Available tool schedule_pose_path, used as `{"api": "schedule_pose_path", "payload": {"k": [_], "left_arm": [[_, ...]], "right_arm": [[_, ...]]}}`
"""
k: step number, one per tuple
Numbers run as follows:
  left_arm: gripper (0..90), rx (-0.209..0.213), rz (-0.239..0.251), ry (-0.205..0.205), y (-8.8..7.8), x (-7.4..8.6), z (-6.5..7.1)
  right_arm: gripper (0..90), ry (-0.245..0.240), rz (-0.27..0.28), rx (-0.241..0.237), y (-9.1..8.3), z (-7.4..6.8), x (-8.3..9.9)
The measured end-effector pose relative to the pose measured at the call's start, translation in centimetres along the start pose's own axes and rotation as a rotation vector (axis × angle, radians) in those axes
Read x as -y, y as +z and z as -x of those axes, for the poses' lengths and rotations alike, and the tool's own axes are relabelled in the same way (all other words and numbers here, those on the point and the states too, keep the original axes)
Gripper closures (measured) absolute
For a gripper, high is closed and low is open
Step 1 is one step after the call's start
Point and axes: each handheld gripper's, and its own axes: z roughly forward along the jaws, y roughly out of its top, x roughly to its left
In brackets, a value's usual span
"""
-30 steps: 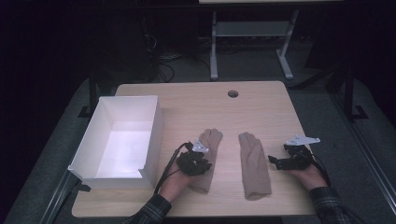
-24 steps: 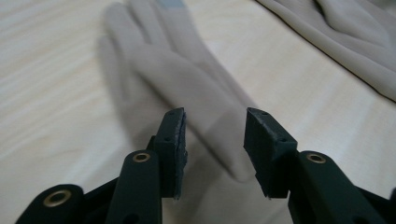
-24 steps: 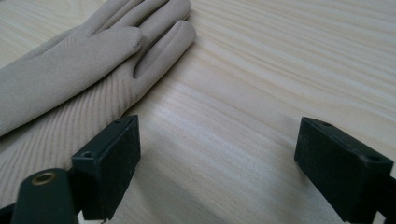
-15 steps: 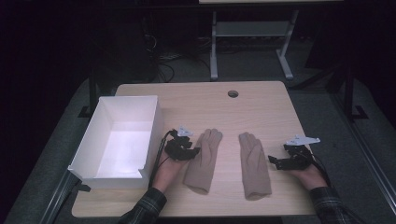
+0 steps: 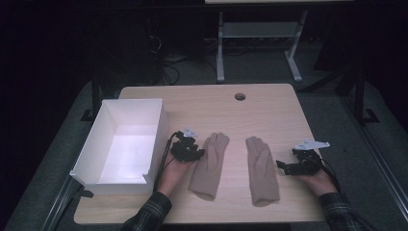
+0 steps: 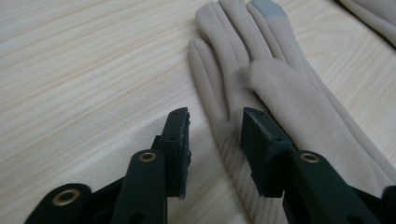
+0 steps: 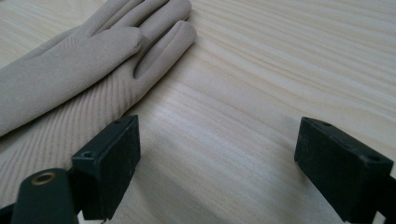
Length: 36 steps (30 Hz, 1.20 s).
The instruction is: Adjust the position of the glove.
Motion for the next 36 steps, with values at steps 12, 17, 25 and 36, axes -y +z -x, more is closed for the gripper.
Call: {"api": "schedule_pose_path", "payload": {"k": [12,17,25,36], "left_arm": [[78.1,0.035,-0.014,0.012,0.1,0.1,0.5],[87.2,0.042,-0.017,0.035,0.2,0.1,0.6],[89.3,0.120,0.005,-0.042,-0.3,0.0,-0.6],[89.3,0.165,0.061,-0.066,-1.5,-0.6,-0.4]], "right_arm": [[13.7,0.000,0.000,0.000,0.0,0.0,0.0],[13.8,0.000,0.000,0.000,0.0,0.0,0.0],[31.1,-0.004,0.006,-0.011,-0.4,0.1,0.0],[90.0,-0.039,0.008,-0.146,-1.6,-0.2,-0.5]]}}
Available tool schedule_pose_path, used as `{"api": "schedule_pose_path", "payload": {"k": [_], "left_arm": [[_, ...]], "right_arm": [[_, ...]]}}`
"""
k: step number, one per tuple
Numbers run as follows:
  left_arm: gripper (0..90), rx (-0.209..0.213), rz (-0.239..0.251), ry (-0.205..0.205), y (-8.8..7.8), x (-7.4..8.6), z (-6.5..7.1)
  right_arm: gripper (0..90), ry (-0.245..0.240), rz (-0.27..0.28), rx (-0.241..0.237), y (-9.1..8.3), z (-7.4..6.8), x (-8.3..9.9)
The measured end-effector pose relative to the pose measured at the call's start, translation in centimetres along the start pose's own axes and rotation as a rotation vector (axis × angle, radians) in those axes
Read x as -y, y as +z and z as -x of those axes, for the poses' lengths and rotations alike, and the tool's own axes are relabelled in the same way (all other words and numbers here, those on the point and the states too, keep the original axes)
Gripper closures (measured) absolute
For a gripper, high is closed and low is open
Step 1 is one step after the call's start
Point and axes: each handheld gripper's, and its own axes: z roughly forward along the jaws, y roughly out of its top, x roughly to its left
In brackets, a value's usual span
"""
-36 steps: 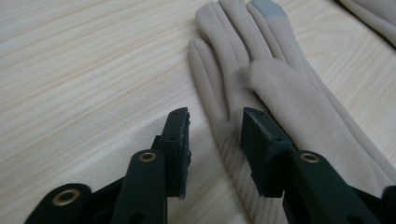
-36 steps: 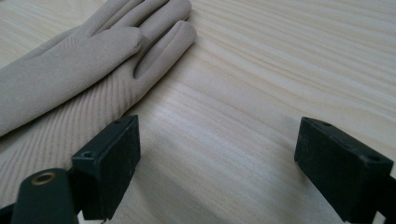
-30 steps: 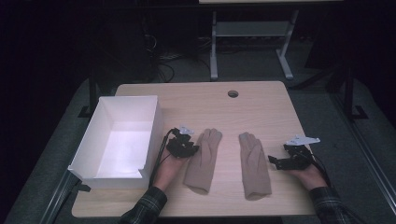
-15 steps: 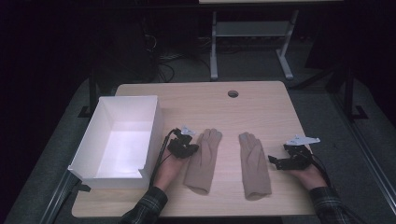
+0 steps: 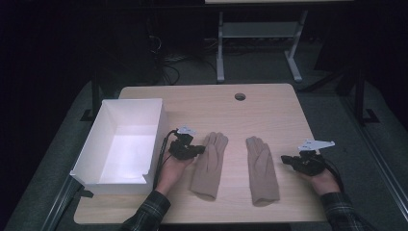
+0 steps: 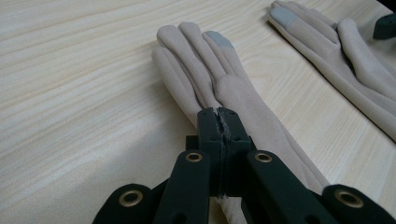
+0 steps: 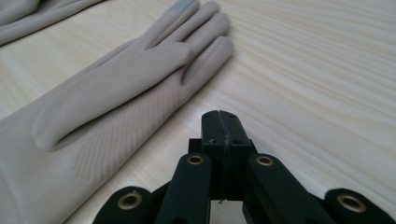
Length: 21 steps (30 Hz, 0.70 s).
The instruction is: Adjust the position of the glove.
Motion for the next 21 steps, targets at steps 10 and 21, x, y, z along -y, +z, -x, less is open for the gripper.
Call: {"api": "schedule_pose_path", "payload": {"k": [10,21], "left_arm": [[89.3,0.010,-0.001,-0.002,0.0,0.0,-0.1],[89.3,0.017,0.008,-0.005,0.0,-0.1,-0.1]], "right_arm": [[90.0,-0.053,-0.036,-0.132,1.0,-1.5,-0.4],[90.0,-0.099,-0.037,-0.187,2.5,-3.6,-1.5]]}}
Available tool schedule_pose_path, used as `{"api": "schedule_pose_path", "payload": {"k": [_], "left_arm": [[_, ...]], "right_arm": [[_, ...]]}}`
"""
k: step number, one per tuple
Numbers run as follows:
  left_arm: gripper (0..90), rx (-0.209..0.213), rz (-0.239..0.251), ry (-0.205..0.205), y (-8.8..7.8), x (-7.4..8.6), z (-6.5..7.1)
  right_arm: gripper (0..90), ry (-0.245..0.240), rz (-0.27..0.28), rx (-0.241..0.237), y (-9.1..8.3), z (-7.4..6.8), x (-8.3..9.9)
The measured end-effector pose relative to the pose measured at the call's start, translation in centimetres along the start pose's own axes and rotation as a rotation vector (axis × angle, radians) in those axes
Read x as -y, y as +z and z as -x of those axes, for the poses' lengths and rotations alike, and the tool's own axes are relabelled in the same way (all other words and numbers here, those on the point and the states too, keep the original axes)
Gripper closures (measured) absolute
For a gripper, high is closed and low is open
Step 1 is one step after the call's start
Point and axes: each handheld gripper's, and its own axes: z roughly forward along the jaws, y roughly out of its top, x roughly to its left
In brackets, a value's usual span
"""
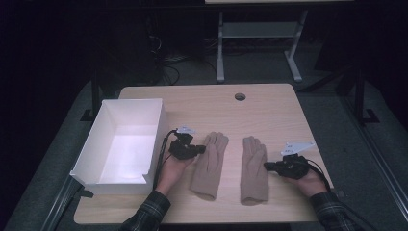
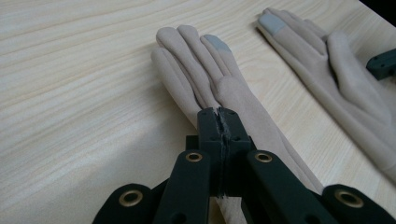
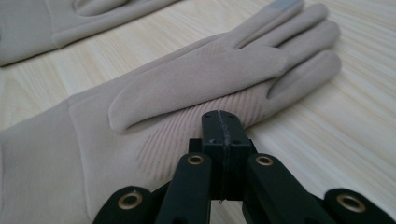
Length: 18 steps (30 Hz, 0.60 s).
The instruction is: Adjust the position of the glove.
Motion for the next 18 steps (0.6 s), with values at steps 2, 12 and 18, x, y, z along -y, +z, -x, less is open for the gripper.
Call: {"api": "schedule_pose_path", "payload": {"k": [2,12,18], "left_arm": [[89.3,0.002,0.002,-0.001,0.0,0.0,0.0],[89.3,0.016,0.022,-0.003,0.6,-0.9,0.2],[89.3,0.028,0.034,0.000,0.7,-1.3,0.6]], "right_arm": [[90.0,-0.022,-0.004,-0.009,0.9,-0.6,-0.5],[90.0,-0.055,0.011,-0.032,2.6,-1.8,-1.8],[90.0,-0.064,0.021,-0.045,3.4,-2.4,-2.3]]}}
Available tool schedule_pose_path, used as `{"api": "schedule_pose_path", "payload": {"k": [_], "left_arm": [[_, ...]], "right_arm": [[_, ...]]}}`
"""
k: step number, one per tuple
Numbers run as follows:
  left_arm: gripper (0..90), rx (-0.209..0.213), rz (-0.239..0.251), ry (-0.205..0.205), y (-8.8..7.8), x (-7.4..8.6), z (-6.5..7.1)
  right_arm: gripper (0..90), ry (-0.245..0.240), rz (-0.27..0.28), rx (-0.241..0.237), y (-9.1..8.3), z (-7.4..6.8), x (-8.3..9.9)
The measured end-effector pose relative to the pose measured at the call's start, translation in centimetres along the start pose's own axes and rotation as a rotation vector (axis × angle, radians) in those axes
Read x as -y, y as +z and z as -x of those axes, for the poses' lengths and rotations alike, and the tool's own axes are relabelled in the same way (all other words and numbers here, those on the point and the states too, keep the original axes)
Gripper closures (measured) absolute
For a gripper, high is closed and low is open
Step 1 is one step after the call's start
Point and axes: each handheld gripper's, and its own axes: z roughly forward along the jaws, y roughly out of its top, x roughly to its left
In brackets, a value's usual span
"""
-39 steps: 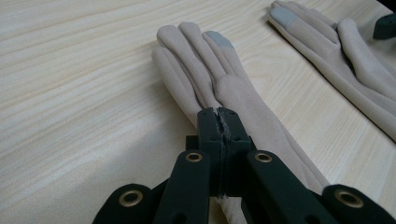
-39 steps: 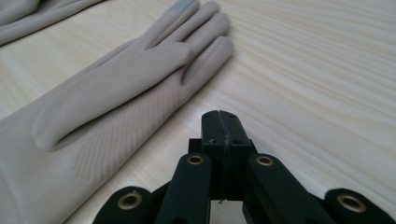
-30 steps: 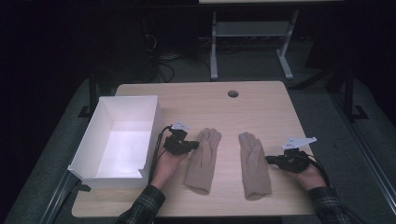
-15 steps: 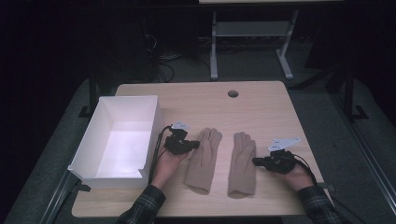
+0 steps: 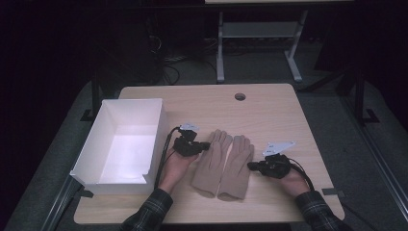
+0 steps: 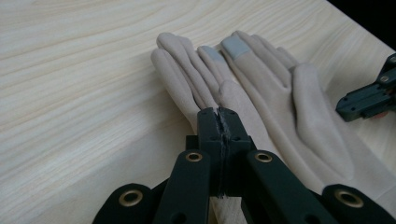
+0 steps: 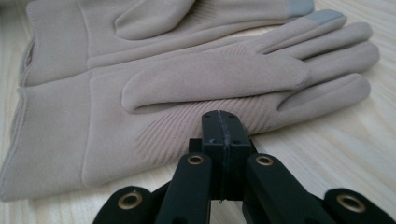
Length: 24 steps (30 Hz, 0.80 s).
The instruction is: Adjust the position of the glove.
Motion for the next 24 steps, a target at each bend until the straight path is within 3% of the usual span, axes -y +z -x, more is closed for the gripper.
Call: {"api": "schedule_pose_path", "payload": {"k": [9,19,24], "left_arm": [[89.3,0.024,0.013,0.009,0.0,-0.8,0.5],[89.3,0.085,0.037,0.019,-0.1,-1.9,1.9],[89.3,0.097,0.039,0.030,-0.1,-2.2,2.5]], "right_arm": [[90.0,0.011,0.003,-0.005,0.1,-0.1,-0.1],[90.0,0.004,0.004,-0.013,0.5,-0.3,-0.3],[90.0,0.000,0.006,-0.017,0.5,-0.4,-0.4]]}}
